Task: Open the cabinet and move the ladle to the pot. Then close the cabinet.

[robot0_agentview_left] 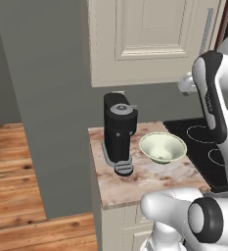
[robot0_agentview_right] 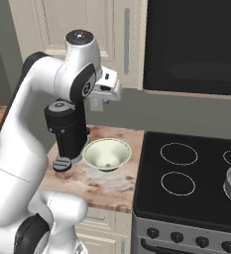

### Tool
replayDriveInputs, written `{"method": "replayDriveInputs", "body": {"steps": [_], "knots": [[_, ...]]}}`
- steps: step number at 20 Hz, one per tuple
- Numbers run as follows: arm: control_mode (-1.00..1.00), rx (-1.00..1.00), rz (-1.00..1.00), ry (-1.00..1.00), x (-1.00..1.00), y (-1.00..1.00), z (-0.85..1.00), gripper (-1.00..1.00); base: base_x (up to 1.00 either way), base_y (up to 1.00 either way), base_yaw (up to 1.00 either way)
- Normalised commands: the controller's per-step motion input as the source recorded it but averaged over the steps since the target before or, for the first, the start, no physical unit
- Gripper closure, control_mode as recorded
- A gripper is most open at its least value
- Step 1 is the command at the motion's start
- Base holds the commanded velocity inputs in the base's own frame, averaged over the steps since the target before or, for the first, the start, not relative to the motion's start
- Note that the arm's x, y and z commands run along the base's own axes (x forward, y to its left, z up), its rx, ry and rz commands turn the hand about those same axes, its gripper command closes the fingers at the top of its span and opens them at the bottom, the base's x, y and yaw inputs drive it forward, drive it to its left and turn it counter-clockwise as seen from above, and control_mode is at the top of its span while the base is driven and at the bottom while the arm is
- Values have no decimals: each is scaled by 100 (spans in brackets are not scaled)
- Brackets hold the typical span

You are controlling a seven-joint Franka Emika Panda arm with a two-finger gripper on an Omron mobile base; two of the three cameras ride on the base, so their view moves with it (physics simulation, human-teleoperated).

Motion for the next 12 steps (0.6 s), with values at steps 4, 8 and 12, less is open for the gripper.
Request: {"method": "replayDriveInputs", "body": {"steps": [4, 8, 12], "knots": [[-100, 0, -12, -1, 24, -21, 29, -100, 0, 0, 0], [-100, 0, -11, -4, 20, -23, 30, -100, 0, 0, 0], [-100, 0, -8, -18, 16, -23, 25, -100, 0, 0, 0]]}}
